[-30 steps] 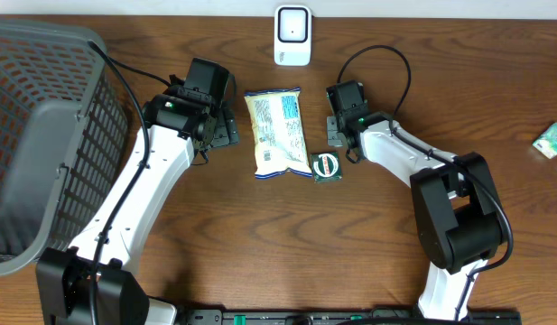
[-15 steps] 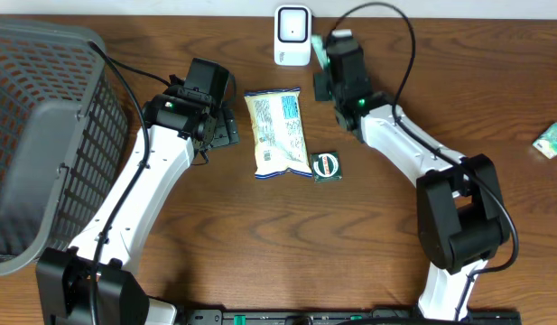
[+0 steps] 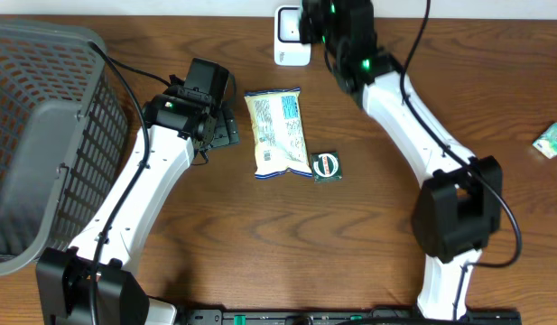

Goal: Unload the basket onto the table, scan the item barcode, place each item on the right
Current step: 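Hold the wipes pack against the scanner face with the right gripper, then carry the wipes pack to the table's right edge and release it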

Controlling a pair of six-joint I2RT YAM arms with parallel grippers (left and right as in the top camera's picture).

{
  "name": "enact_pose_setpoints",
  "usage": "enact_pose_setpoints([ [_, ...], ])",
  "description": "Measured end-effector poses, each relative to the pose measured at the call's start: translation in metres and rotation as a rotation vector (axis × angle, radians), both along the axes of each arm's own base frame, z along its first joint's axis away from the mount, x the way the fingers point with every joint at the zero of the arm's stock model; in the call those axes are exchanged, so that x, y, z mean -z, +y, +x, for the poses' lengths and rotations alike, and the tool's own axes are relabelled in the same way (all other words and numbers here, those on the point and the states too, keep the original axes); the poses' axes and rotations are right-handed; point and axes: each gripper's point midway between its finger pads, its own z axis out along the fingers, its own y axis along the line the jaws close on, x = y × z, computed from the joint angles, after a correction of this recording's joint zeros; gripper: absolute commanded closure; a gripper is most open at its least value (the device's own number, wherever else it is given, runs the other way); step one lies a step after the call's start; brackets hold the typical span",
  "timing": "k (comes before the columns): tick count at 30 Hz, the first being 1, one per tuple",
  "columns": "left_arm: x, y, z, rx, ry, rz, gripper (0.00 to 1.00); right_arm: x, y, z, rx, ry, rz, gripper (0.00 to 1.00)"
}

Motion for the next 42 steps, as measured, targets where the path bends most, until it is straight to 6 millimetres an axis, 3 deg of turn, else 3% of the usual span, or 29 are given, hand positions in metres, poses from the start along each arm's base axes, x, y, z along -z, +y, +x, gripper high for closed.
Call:
enact_pose_setpoints([
  [2,0.0,0.0,0.0,0.0,0.0,0.0,0.02,-0.001,0.006,0.009,-0.01,0.023,-0.002,0.99],
  [5,0.0,0.0,0.0,0.0,0.0,0.0,0.02,0.016,0.014,0.025,-0.019,0.078,-0.018,0.99],
  [13,0.0,0.0,0.0,0.0,0.0,0.0,0.02,0.119,0.03,0.045,-0.054,0.251,-0.068,0.99],
  [16,0.0,0.0,0.0,0.0,0.0,0.0,0.02,0.141,0.031,0.048,-0.05,0.276,-0.079,0.99],
  [18,0.0,0.0,0.0,0.0,0.0,0.0,0.02,0.145,0.031,0.049,-0.047,0.275,-0.079,0.99],
  [24,0.0,0.0,0.0,0.0,0.0,0.0,0.02,0.131,0.031,0.056,-0.035,0.226,-0.065,0.99],
  [34,0.0,0.0,0.0,0.0,0.0,0.0,0.02,0.132,0.015,0.062,0.037,0.217,-0.094,0.99],
  [37,0.0,0.0,0.0,0.0,0.0,0.0,0.02,0.135,0.005,0.064,0.065,0.231,-0.099,0.99],
  [42,0.0,0.0,0.0,0.0,0.0,0.0,0.02,0.148,-0.035,0.066,0.15,0.302,-0.127,0.99],
])
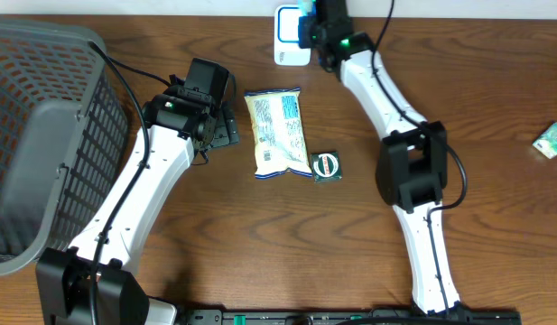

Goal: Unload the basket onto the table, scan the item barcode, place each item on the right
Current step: 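Carry the wipes pack to the table's right edge and release it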

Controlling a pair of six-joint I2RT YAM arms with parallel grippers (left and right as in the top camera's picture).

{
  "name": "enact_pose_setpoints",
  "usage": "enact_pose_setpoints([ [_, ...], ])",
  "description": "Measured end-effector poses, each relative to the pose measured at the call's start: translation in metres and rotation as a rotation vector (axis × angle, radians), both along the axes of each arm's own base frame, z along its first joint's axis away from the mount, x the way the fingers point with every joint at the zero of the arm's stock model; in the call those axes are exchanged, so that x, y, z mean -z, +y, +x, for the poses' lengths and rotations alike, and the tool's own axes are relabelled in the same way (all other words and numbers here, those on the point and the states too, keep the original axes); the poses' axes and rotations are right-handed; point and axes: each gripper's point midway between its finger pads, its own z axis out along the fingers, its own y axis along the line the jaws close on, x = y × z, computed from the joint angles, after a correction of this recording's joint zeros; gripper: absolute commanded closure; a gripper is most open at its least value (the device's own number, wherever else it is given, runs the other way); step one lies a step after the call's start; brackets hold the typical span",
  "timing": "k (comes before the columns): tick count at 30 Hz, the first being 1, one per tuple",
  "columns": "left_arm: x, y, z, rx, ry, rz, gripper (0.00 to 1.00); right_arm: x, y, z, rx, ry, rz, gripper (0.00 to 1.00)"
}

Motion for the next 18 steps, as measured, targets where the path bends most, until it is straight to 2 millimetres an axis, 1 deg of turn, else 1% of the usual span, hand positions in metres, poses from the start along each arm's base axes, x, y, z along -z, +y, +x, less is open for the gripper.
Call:
enact_pose_setpoints([
  [2,0.0,0.0,0.0,0.0,0.0,0.0,0.03,0.001,-0.022,-0.001,0.035,0.032,-0.012,0.99],
  [4,0.0,0.0,0.0,0.0,0.0,0.0,0.02,-0.004,-0.052,-0.004,0.079,0.069,-0.025,0.99],
  [5,0.0,0.0,0.0,0.0,0.0,0.0,0.02,-0.011,-0.069,-0.006,0.105,0.081,-0.03,0.99],
  [9,0.0,0.0,0.0,0.0,0.0,0.0,0.02,-0.05,-0.15,-0.021,0.241,0.115,-0.051,0.99],
  [10,0.0,0.0,0.0,0.0,0.0,0.0,0.02,-0.062,-0.175,-0.027,0.29,0.117,-0.063,0.99],
  [11,0.0,0.0,0.0,0.0,0.0,0.0,0.02,-0.069,-0.194,-0.034,0.327,0.127,-0.076,0.99],
  [12,0.0,0.0,0.0,0.0,0.0,0.0,0.02,-0.078,-0.219,-0.042,0.38,0.136,-0.094,0.99],
  [13,0.0,0.0,0.0,0.0,0.0,0.0,0.02,-0.083,-0.241,-0.05,0.429,0.154,-0.113,0.99],
  [14,0.0,0.0,0.0,0.0,0.0,0.0,0.02,-0.085,-0.262,-0.06,0.474,0.177,-0.133,0.99],
  [15,0.0,0.0,0.0,0.0,0.0,0.0,0.02,-0.083,-0.285,-0.074,0.525,0.223,-0.16,0.99],
  [16,0.0,0.0,0.0,0.0,0.0,0.0,0.02,-0.08,-0.299,-0.083,0.556,0.251,-0.176,0.99],
  [18,0.0,0.0,0.0,0.0,0.0,0.0,0.02,-0.068,-0.334,-0.105,0.625,0.336,-0.207,0.99],
])
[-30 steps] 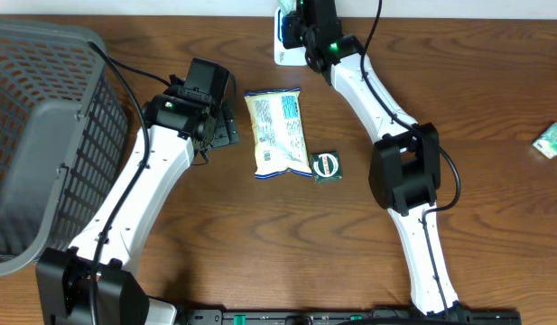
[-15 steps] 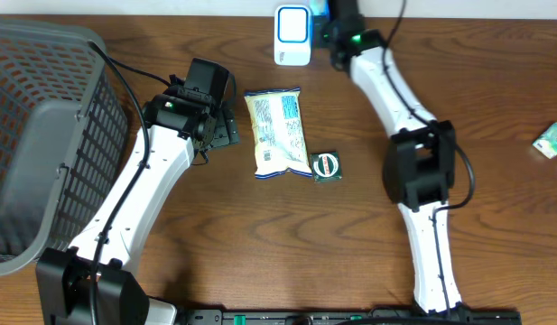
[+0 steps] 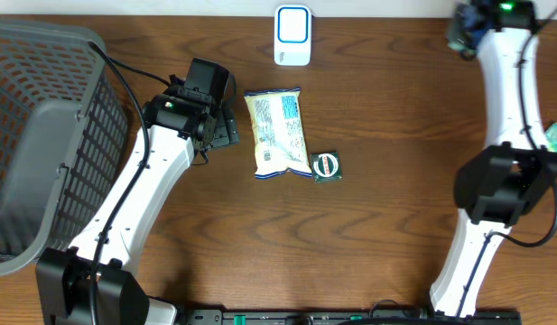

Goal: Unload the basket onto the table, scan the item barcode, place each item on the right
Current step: 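Carry the wipes pack to the table's right edge and release it, then move the right gripper over the green Zam-Buk box and grasp it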

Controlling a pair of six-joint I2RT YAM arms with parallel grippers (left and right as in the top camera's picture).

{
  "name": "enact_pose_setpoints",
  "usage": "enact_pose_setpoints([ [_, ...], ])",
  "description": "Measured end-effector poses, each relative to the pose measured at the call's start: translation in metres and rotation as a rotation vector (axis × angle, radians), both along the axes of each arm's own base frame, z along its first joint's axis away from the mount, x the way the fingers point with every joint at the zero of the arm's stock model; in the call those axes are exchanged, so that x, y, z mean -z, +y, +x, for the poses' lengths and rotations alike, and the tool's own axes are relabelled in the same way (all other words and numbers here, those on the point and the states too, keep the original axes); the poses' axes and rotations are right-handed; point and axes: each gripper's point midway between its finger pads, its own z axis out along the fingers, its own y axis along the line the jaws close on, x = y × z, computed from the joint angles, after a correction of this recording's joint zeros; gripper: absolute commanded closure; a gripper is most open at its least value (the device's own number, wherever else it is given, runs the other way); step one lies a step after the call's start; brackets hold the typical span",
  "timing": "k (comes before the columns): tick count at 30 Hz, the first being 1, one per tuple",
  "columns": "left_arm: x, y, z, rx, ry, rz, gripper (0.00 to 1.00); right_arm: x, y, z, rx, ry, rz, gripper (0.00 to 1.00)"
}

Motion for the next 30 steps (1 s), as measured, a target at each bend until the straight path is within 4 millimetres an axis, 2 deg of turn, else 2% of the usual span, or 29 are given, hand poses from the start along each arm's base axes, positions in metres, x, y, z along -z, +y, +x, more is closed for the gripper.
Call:
enact_pose_setpoints([
  [5,0.0,0.0,0.0,0.0,0.0,0.0,0.02,0.023,-0.064,-0.037,0.131,0.111,-0.003,0.99],
  [7,0.0,0.0,0.0,0.0,0.0,0.0,0.02,0.029,-0.082,-0.049,0.169,0.135,0.001,0.98],
  [9,0.0,0.0,0.0,0.0,0.0,0.0,0.02,0.037,-0.103,-0.062,0.215,0.156,0.004,0.92],
  [12,0.0,0.0,0.0,0.0,0.0,0.0,0.02,0.049,-0.128,-0.076,0.271,0.17,0.015,0.5],
  [14,0.0,0.0,0.0,0.0,0.0,0.0,0.02,0.058,-0.141,-0.085,0.296,0.181,0.022,0.26],
  [16,0.0,0.0,0.0,0.0,0.0,0.0,0.02,0.067,-0.15,-0.092,0.312,0.189,0.043,0.16],
  [18,0.0,0.0,0.0,0.0,0.0,0.0,0.02,0.079,-0.152,-0.096,0.306,0.196,0.077,0.09],
  [20,0.0,0.0,0.0,0.0,0.0,0.0,0.02,0.088,-0.149,-0.096,0.292,0.198,0.108,0.09],
  [23,0.0,0.0,0.0,0.0,0.0,0.0,0.02,0.104,-0.134,-0.089,0.23,0.194,0.18,0.07],
  [30,0.0,0.0,0.0,0.0,0.0,0.0,0.02,0.109,-0.097,-0.071,0.089,0.177,0.285,0.07],
])
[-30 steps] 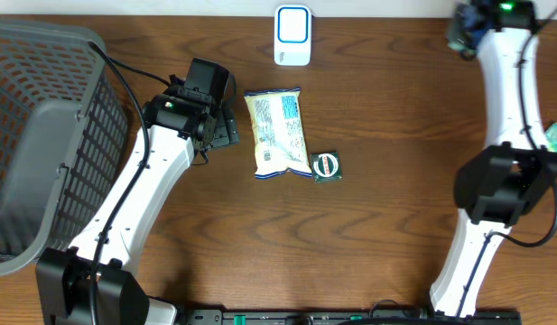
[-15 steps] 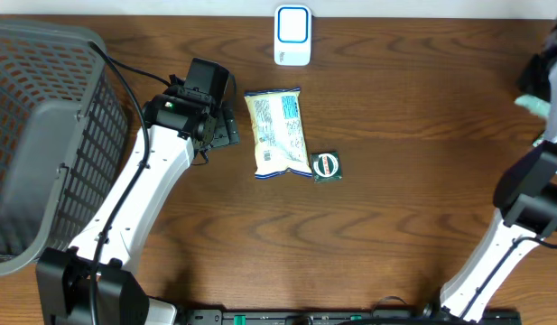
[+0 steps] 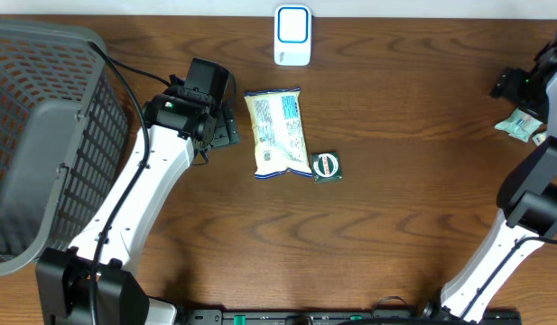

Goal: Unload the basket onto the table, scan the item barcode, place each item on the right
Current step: 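Move the right gripper over the green Zam-Buk box and grasp it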

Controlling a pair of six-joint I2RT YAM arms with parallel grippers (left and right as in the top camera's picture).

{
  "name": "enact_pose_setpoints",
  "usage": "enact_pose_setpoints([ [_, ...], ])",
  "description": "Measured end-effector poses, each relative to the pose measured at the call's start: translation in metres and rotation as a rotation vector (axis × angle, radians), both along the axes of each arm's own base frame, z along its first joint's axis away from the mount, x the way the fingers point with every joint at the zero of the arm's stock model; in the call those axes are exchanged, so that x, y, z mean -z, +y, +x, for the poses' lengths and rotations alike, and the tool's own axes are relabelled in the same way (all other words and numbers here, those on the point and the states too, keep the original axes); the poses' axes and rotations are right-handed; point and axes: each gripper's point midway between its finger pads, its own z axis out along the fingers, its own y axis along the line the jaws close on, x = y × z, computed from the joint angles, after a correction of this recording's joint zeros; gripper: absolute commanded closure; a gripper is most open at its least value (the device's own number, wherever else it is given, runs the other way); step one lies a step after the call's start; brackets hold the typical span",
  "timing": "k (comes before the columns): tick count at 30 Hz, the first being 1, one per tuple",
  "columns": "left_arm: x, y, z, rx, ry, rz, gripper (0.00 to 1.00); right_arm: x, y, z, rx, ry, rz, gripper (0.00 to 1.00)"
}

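Observation:
A yellow-white snack bag (image 3: 276,134) lies flat at the table's middle, with a small green round-label packet (image 3: 326,166) at its lower right corner. The white and blue scanner (image 3: 292,34) stands at the far edge. My left gripper (image 3: 227,131) rests just left of the bag, its jaws spread and nothing between them. My right gripper (image 3: 511,86) is at the far right edge, just above a small green packet (image 3: 520,126). Whether it touches or holds that packet does not show.
A large grey mesh basket (image 3: 43,135) fills the left side of the table. The right arm's base links (image 3: 531,203) stand at the right edge. Brown wood tabletop (image 3: 395,199) lies between the two arms.
My right gripper has moved from the far right corner down to the right edge, beside the small green packet, which now lies further left. The left arm, bag and scanner have not moved.
My right gripper was over the scanner at the far edge, and still there 1.6 s ago. Then it was at the far right corner, leaving the scanner uncovered. Now it is lower at the right edge by the small green packet. The left arm stayed beside the bag throughout.

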Motion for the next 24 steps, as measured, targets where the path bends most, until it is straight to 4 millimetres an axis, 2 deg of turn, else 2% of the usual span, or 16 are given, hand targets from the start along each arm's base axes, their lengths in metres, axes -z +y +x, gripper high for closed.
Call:
enact_pose_setpoints([
  [4,0.0,0.0,0.0,0.0,0.0,0.0,0.02,-0.005,0.028,0.011,-0.063,-0.023,0.042,0.07],
  [6,0.0,0.0,0.0,0.0,0.0,0.0,0.02,-0.015,0.052,0.016,-0.112,-0.048,0.093,0.07],
  [10,0.0,0.0,0.0,0.0,0.0,0.0,0.02,-0.05,0.12,0.015,-0.245,-0.103,0.273,0.09],
  [14,0.0,0.0,0.0,0.0,0.0,0.0,0.02,-0.07,0.183,-0.004,-0.396,-0.075,0.43,0.15],
  [17,0.0,0.0,0.0,0.0,0.0,0.0,0.02,-0.064,0.224,-0.021,-0.501,-0.003,0.5,0.17],
  [19,0.0,0.0,0.0,0.0,0.0,0.0,0.02,-0.052,0.25,-0.034,-0.565,0.056,0.535,0.17],
  [24,0.0,0.0,0.0,0.0,0.0,0.0,0.02,-0.012,0.305,-0.072,-0.687,0.208,0.586,0.25],
])
